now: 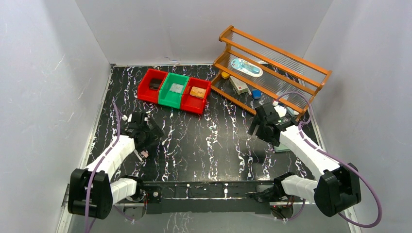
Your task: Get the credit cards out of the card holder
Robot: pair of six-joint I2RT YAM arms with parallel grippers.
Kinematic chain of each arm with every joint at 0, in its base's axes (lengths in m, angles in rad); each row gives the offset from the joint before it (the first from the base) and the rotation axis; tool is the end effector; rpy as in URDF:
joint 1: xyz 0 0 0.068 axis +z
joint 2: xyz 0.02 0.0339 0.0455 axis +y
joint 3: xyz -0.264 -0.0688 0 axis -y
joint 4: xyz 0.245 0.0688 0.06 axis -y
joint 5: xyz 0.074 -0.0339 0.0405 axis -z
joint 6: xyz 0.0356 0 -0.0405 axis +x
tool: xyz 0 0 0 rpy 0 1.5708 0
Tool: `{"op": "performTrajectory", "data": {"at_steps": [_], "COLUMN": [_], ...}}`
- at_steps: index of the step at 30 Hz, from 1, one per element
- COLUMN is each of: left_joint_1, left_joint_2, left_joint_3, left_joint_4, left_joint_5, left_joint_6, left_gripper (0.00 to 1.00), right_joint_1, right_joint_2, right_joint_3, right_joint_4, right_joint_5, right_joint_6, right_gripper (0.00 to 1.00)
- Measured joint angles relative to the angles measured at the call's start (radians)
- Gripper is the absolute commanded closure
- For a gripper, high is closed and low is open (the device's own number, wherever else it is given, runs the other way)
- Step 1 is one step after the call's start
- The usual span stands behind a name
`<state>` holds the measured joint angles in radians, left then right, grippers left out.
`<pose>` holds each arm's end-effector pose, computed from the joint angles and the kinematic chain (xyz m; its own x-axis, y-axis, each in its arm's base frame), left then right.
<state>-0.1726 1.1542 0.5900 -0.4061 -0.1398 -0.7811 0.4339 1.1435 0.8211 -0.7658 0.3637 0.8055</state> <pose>0.2117 -0.0319 0.1845 -0.6423 -0.5957 -0.4822 -0.5066 0.8021 -0.3162 0.1975 0.0775 0.2380 -0.7321 0.4036 -0.5487 0.4112 0.9041 0.1164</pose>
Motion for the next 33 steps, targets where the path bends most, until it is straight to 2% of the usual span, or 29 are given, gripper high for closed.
{"op": "performTrajectory", "data": {"at_steps": [5, 10, 14, 20, 25, 31, 33], "left_joint_1": [-0.004, -0.019, -0.022, 0.026, 0.137, 0.164, 0.164], "left_joint_2": [-0.071, -0.112, -0.116, -0.067, -0.039, -0.041, -0.055], "left_joint_3": [0.001, -0.061, -0.092, -0.059, -0.039, -0.009, 0.002], "left_joint_4": [0.0, -0.003, -0.054, -0.108, -0.15, -0.186, -0.183], "left_joint_5": [0.127, 0.18, 0.13, 0.023, -0.043, -0.069, -0.057], "left_joint_6": [0.038, -0.019, -0.084, -0.126, -0.118, -0.064, -0.037], "left_gripper": [0.02, 0.02, 0.02, 0.02, 0.02, 0.02, 0.02], "right_joint_1": [0.0, -0.002, -0.035, -0.169, -0.247, -0.26, -0.26], "right_joint_2": [0.0, 0.019, 0.065, 0.109, 0.11, 0.189, 0.225], "right_joint_3": [-0.018, -0.018, -0.019, -0.049, -0.083, -0.086, -0.086], "right_joint_4": [0.004, -0.015, -0.02, -0.015, -0.001, 0.03, 0.042], "right_joint_5": [-0.003, 0.047, 0.063, 0.062, 0.111, 0.185, 0.191], "right_joint_6": [0.005, 0.045, 0.065, 0.07, 0.059, 0.055, 0.053], "right_gripper": [0.02, 0.02, 0.02, 0.02, 0.02, 0.02, 0.04]}}
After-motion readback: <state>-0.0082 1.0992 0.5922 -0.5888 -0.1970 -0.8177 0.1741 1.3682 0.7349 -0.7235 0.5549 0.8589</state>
